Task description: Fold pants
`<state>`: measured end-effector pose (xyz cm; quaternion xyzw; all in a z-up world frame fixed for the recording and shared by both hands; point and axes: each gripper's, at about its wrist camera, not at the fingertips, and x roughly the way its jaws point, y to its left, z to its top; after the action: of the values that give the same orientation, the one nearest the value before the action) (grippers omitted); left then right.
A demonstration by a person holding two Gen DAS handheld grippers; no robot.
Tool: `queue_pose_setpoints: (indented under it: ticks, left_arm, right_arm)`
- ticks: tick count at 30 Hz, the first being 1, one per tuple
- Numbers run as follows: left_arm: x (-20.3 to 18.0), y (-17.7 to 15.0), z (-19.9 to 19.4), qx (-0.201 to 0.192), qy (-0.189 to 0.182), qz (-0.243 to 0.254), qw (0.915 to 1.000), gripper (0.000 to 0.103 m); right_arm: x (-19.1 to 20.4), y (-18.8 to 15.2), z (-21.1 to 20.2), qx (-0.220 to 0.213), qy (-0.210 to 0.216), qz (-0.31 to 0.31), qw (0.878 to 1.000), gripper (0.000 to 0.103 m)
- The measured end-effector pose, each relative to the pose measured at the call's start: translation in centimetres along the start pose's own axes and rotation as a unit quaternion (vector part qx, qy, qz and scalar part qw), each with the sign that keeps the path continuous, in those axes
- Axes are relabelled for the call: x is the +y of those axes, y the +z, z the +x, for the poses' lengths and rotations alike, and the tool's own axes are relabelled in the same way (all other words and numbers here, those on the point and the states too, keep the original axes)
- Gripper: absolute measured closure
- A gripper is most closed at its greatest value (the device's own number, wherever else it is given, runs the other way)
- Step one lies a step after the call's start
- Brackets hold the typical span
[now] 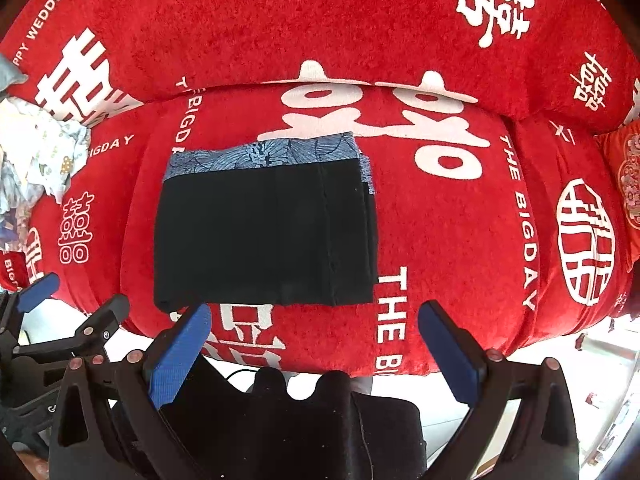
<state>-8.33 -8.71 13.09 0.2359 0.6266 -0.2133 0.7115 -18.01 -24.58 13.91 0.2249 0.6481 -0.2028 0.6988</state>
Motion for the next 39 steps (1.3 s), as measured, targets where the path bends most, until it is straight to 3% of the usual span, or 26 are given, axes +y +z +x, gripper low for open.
queue_pose_setpoints:
  ticks: [39]
  left_arm:
    - [-0.4,0.5,0.8,0.014,-0.006,-0.001,0.9999,0.000]
  right_arm:
    - [0.3,0.2,0.9,0.013,-0.012,-0.001,1.000,0.000]
